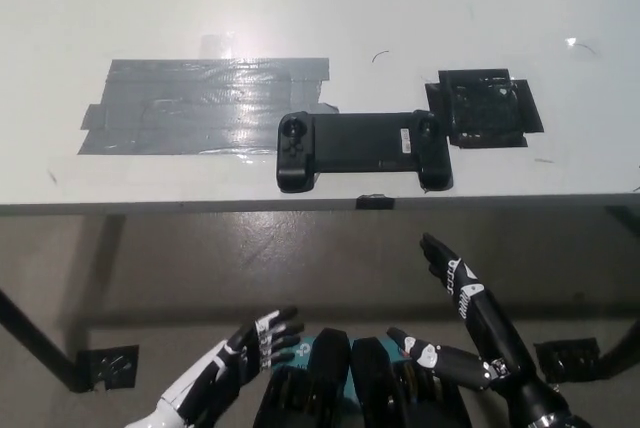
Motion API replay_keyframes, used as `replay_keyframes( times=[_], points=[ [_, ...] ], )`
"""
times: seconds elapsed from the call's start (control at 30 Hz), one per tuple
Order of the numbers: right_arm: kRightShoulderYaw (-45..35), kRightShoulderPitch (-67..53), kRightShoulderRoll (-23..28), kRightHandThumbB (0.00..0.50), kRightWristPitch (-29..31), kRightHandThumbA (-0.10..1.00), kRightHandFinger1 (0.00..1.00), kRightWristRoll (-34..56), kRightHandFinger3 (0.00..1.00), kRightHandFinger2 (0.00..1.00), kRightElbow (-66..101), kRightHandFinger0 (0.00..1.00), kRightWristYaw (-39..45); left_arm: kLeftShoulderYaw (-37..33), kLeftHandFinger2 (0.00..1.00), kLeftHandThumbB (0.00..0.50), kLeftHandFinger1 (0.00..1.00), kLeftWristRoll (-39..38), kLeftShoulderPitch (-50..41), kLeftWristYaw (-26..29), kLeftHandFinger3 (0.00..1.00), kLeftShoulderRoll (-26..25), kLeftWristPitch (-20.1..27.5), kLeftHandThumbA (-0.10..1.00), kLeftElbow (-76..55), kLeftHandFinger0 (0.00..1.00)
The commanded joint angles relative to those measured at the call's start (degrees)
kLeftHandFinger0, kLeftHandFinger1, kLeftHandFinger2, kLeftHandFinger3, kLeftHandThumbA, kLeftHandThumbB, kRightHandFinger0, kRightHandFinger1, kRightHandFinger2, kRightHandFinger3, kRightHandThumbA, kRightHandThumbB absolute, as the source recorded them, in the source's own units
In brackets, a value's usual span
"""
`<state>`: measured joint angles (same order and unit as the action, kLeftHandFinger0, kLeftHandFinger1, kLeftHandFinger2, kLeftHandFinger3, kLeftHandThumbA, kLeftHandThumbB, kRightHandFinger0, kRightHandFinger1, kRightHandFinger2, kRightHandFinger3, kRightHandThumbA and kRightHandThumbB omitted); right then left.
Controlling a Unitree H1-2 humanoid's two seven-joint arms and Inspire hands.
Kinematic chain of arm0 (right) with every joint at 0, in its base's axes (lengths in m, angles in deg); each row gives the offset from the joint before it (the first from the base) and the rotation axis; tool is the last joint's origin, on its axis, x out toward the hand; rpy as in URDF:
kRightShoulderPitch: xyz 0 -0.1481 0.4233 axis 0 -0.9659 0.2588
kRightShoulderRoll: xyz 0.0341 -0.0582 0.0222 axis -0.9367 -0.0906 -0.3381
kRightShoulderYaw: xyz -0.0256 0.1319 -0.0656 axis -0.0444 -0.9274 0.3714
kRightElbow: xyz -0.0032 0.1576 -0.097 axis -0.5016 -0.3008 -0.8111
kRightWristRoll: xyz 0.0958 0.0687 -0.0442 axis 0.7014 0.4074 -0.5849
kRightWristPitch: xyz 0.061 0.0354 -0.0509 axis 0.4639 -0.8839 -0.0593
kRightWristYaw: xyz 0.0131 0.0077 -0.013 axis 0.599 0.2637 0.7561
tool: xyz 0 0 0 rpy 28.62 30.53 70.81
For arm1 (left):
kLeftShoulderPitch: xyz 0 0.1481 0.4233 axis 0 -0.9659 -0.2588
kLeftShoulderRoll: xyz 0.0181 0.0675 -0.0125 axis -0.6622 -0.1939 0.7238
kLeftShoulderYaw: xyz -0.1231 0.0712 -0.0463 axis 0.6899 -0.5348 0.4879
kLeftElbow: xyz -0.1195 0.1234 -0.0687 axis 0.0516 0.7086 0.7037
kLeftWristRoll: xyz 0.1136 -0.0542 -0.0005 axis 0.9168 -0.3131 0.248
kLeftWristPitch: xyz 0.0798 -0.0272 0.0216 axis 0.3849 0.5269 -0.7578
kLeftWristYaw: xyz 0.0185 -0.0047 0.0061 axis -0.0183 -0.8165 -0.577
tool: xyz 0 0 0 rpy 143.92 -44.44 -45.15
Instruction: A controller is being placed at the center of the desk near the left hand and the robot uses its left hand's index finger to press a button at the left area of the controller
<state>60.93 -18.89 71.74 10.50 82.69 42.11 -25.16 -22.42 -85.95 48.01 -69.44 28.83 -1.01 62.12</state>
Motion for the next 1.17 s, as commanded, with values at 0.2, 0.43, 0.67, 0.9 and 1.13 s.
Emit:
replay_keyframes(
  times=[0.2, 0.43, 0.67, 0.9, 1.13],
  points=[
    [-1.55, 3.61, -1.24, 0.242, 1.59, 0.8, 1.0, 2.48, 1.0, 1.0, 1.37, 1.0, 0.07, 4.27, 1.0, 0.297, 1.0, 0.44, 3.96, 9.36, 0.46, 3.39, 10.01, 1.0, 4.13, 1.0],
    [-1.64, 3.87, -0.99, 0.233, 1.99, 0.79, 1.0, 2.65, 1.0, 1.0, 0.93, 1.0, 0.21, 3.08, 1.0, 0.294, 1.0, 0.32, 3.62, 10.65, 1.0, 4.56, 8.84, 1.0, 5.15, 1.0],
    [-1.67, 4.16, -1.14, 0.239, 1.57, 0.8, 1.0, 2.46, 1.0, 1.0, 1.25, 1.0, -0.01, 2.14, 1.0, 0.305, 1.0, 2.61, 4.21, 11.72, 1.0, 3.55, 11.68, 1.0, 6.41, 1.0],
    [-1.56, 4.14, -1.25, 0.232, 1.55, 0.79, 1.0, 2.3, 1.0, 1.0, 1.08, 1.0, -0.04, 1.6, 1.0, 0.315, 1.0, 2.85, 4.44, 12.08, 1.0, 2.83, 12.23, 1.0, 6.76, 1.0],
    [-1.5, 3.91, -1.3, 0.239, 1.27, 0.8, 1.0, 2.23, 1.0, 1.0, 1.17, 1.0, -0.06, 1.17, 1.0, 0.294, 1.0, 3.49, 4.05, 12.81, 1.0, 2.56, 11.97, 1.0, 5.86, 1.0]
  ],
)
